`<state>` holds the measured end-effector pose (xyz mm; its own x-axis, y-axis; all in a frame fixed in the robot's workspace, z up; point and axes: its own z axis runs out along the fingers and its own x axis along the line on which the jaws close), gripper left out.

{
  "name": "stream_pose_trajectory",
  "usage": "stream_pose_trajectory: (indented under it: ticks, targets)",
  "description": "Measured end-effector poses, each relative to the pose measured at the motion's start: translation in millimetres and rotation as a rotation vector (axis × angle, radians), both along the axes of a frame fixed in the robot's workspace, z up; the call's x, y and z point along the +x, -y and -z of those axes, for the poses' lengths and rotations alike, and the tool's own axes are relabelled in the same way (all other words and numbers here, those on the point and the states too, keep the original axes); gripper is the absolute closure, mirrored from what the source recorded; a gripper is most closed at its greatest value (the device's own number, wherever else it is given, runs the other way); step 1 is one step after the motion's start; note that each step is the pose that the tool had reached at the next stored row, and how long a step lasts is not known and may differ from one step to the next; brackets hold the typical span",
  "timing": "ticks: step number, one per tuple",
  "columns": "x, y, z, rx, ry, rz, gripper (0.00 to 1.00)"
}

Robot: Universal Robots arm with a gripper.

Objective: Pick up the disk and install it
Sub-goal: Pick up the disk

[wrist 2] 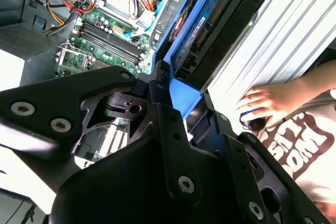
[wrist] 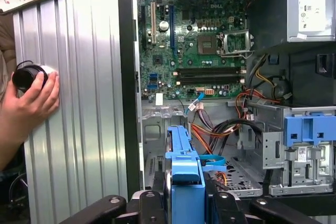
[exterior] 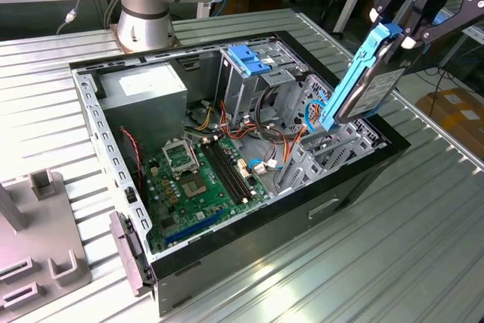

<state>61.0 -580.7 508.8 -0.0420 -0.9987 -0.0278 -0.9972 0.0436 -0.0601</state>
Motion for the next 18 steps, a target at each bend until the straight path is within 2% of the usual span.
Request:
stream_pose_trajectory:
  ticks: [1, 7, 10, 15, 18]
  targets:
    - [-0.1, 0.0, 3.9, 0.0003, 0.0013, 0.000, 0.63]
    - [-3.1, -0.2, 14.7, 0.0008, 0.0060, 0.000, 0.63]
    - [-3.6, -0.2, 15.0, 0.0006, 0.0060, 0.000, 0.63]
    - [-3.7, -0.2, 21.1, 0.0008, 0.0100, -0.001, 0.63]
    - [-3.7, -0.2, 21.6, 0.0004, 0.0101, -0.017, 0.63]
